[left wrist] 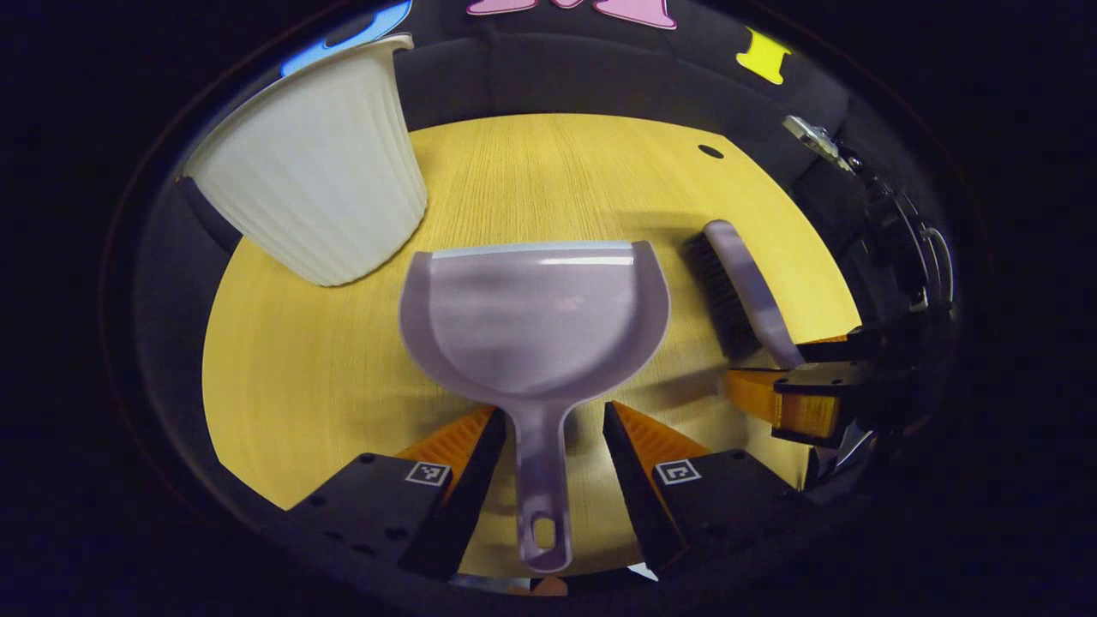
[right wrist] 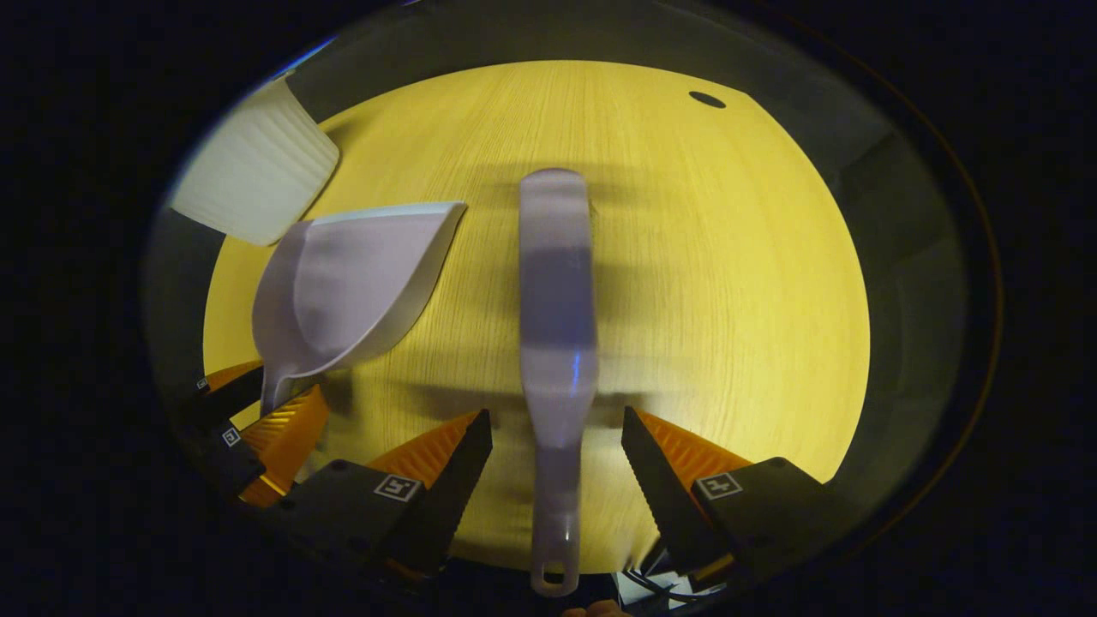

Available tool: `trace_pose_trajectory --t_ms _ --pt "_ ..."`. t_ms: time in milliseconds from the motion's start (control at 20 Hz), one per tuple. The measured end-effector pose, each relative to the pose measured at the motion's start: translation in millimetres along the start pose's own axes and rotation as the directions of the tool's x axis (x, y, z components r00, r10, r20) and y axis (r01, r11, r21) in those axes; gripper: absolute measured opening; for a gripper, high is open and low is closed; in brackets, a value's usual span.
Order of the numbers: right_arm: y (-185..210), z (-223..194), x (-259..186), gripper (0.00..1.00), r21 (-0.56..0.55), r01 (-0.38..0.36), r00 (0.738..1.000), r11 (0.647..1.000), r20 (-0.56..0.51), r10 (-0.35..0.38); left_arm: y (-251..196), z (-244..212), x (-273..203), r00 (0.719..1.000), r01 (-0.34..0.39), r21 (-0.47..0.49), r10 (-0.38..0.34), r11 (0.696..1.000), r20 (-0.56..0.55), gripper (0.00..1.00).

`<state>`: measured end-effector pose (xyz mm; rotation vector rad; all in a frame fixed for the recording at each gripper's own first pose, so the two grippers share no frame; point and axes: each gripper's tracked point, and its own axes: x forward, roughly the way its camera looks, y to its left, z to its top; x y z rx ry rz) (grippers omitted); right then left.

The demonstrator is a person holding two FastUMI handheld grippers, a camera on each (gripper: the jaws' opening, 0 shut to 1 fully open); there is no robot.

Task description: Pick up the small broom and dustpan from the desktop, sweep the trash into the dustpan with the broom, and then empty the trash into the garbage bin.

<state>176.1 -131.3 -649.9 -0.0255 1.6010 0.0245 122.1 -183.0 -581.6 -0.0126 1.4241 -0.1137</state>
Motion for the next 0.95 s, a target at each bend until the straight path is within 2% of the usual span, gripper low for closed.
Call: trace_pose_trajectory --t_ms 100,200,250,300,350,400,450,500,550,600,700,800,950 --pt "-6.7 2.5 -30.1 1.0 -0.012 0.009 0.996 1.0 0.084 -0.008 -5.0 3.3 -27.6 0.997 0.045 0.009 -0.046 0.999 0.064 0.7" --pt "-12.7 11.4 -66.6 0.99 -0.039 0.035 0.982 0.999 0.186 -0.027 2.3 26.0 -66.7 0.979 0.009 0.02 -0.013 1.0 0.206 0.7" --pt "-9.9 17.7 -86.4 0.99 -0.039 0.031 0.971 0.999 0.237 -0.021 5.1 39.0 -88.2 0.956 0.007 0.015 -0.011 1.0 0.292 0.7" --pt "0.1 28.4 -106.4 0.99 -0.031 0.0 0.953 1.0 0.304 0.01 4.8 53.2 -111.5 0.922 0.006 0.01 -0.009 1.0 0.387 0.7" --pt "12.9 41.9 -127.4 0.99 -0.02 -0.042 0.922 0.999 0.383 0.046 4.9 71.8 -135.3 0.872 0.007 0.018 -0.015 1.0 0.489 0.7" --pt "26.8 58.2 -156.2 0.99 -0.01 -0.085 0.875 0.996 0.478 0.08 9.0 91.1 -165.9 0.807 -0.01 0.036 -0.014 0.999 0.59 0.71" --pt "39.0 77.2 -181.8 0.99 -0.001 -0.132 0.801 0.991 0.589 0.107 14.0 104.1 -192.0 0.73 -0.056 0.064 -0.003 0.996 0.683 0.7" --pt "51.3 97.2 -207.4 0.99 -0.001 -0.177 0.716 0.984 0.686 0.129 24.2 108.9 -207.2 0.667 -0.121 0.081 0.021 0.989 0.745 0.7" --pt "59.2 112.2 -233.5 0.89 -0.031 -0.182 0.635 0.983 0.759 0.141 34.5 112.7 -225.9 0.618 -0.18 0.084 0.047 0.98 0.785 0.7" --pt "61.7 121.8 -253.7 0.98 -0.052 -0.154 0.572 0.987 0.809 0.132 31.0 109.4 -221.2 0.586 -0.202 0.081 0.054 0.976 0.809 0.7" --pt "66.0 133.5 -281.7 0.98 -0.099 -0.047 0.453 0.994 0.885 0.11 24.7 107.5 -230.3 0.517 -0.162 0.07 0.024 0.984 0.855 0.69" --pt "71.9 135.8 -295.4 0.98 -0.138 -0.001 0.395 0.99 0.91 0.127 25.5 104.6 -243.0 0.506 -0.128 0.063 0.011 0.99 0.862 0.69" --pt "67.2 142.6 -316.9 0.98 -0.144 0.064 0.288 0.987 0.95 0.12 28.8 102.8 -262.5 0.48 -0.149 0.041 0.036 0.988 0.876 0.68"
